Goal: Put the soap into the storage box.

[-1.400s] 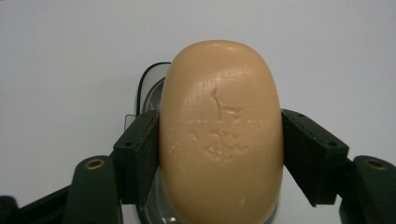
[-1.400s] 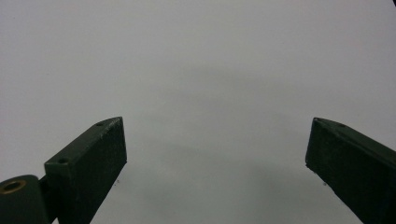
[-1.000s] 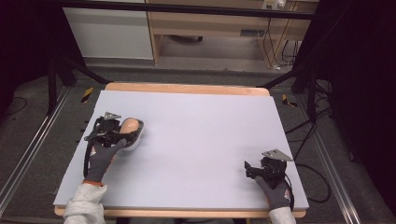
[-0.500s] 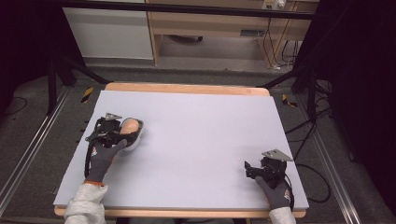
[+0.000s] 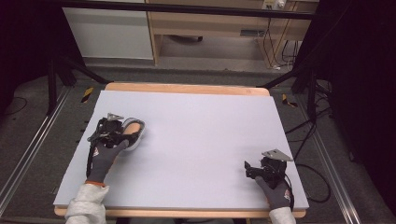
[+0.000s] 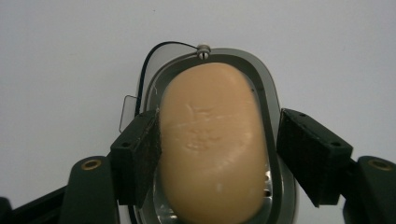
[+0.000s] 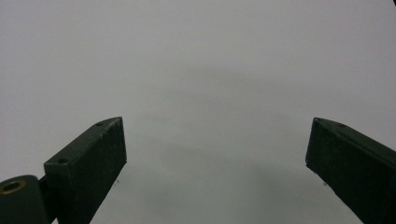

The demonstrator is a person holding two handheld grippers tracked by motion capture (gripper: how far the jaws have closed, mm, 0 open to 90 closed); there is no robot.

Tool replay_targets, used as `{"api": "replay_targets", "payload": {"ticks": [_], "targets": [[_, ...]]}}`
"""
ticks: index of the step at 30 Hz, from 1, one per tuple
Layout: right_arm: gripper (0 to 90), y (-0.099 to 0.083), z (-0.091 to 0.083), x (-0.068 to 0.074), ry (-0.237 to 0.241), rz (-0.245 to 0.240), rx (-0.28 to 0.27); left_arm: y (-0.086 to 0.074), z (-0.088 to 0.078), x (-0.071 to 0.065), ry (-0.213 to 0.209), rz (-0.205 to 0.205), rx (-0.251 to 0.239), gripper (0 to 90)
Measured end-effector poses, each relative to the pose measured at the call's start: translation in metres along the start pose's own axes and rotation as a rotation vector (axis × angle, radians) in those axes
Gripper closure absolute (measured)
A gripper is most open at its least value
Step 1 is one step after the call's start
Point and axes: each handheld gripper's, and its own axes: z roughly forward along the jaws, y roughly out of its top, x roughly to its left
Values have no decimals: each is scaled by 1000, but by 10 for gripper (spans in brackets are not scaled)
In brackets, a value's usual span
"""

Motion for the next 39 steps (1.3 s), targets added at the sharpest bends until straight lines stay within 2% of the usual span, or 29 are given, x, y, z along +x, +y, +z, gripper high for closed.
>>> {"api": "replay_targets", "payload": {"ticks": [7,17,22,27,35,39], "targets": [[54,0,0,0,0,0,0,-1,-2,2,-6,-9,0,297],[53,0,-1,0,-1,0,0,3,-13,-2,-36,1,-44,321],[54,0,-1,0,-3,6,-1,3,-22,-11,-67,6,-80,334],[54,0,-2,0,-8,2,-2,-1,-31,-23,-88,31,-106,352],[54,-1,-2,-1,-10,-1,-1,-15,-45,-38,-121,64,-140,376],[54,-2,-2,-1,-13,3,3,-25,-46,-43,-119,74,-143,386]]}}
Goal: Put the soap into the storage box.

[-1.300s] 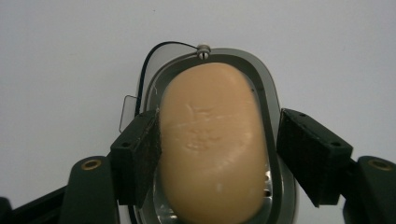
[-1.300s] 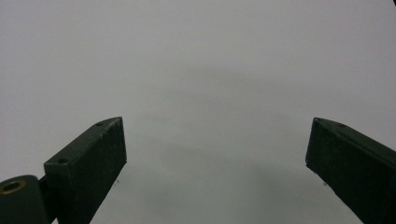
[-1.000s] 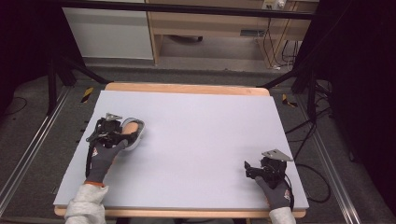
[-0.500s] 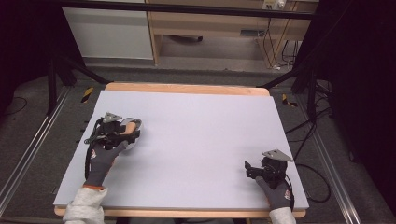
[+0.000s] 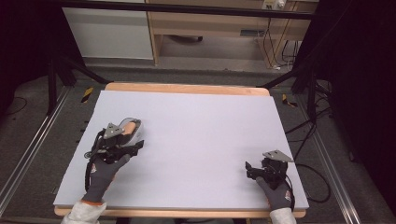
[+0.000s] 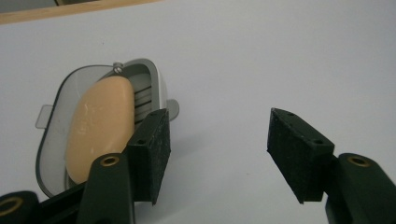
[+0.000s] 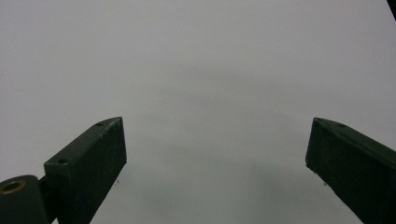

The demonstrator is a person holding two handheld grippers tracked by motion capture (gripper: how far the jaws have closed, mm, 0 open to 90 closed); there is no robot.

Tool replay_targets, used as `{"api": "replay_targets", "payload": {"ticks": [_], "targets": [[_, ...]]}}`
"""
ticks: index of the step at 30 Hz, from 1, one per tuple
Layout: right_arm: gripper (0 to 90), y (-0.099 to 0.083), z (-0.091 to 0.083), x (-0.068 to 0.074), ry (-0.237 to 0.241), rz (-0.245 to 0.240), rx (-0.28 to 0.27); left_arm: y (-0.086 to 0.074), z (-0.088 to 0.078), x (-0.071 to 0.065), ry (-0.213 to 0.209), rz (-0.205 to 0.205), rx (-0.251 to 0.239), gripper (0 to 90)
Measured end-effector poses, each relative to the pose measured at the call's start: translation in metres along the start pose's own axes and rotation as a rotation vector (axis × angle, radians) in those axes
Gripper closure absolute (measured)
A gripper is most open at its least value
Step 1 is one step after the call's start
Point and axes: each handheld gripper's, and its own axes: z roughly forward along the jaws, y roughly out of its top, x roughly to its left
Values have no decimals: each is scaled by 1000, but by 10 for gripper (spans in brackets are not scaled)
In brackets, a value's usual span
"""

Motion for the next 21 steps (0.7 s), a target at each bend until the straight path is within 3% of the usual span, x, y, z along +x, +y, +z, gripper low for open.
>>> {"api": "replay_targets", "payload": {"ticks": [9,17,21], "targets": [[54,-2,0,-3,-11,13,5,-26,-3,-9,-18,23,28,383],[54,-4,1,-7,-20,27,9,-50,-9,-6,-16,36,46,333],[54,-4,1,-7,-21,25,11,-60,-12,0,-7,24,54,307]]}}
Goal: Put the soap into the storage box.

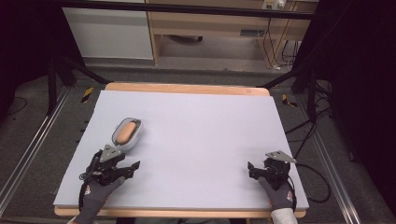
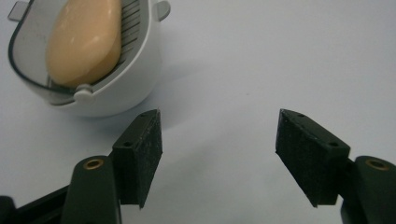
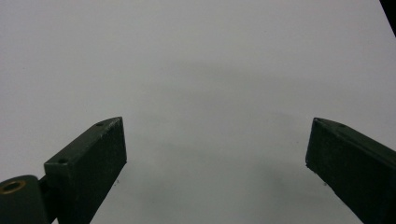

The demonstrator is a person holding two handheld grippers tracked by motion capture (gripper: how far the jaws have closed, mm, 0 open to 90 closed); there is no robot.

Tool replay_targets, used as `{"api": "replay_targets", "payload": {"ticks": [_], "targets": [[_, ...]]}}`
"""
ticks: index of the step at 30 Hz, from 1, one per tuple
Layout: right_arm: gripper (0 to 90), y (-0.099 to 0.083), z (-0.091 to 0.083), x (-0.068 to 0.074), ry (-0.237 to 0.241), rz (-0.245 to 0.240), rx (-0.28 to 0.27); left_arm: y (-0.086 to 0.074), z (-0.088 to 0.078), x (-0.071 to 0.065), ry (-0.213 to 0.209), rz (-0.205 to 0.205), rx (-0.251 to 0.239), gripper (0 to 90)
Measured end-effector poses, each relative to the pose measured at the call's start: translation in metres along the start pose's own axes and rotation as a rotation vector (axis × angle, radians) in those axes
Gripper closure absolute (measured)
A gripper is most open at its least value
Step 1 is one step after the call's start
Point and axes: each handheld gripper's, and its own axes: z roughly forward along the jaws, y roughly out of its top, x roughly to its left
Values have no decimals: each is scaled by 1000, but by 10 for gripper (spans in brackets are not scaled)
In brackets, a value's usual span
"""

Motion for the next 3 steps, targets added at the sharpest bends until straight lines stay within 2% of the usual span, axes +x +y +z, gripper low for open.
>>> {"api": "replay_targets", "payload": {"ticks": [3], "targets": [[54,0,0,0,2,14,4,-6,-3,7,12,-8,5,280]]}}
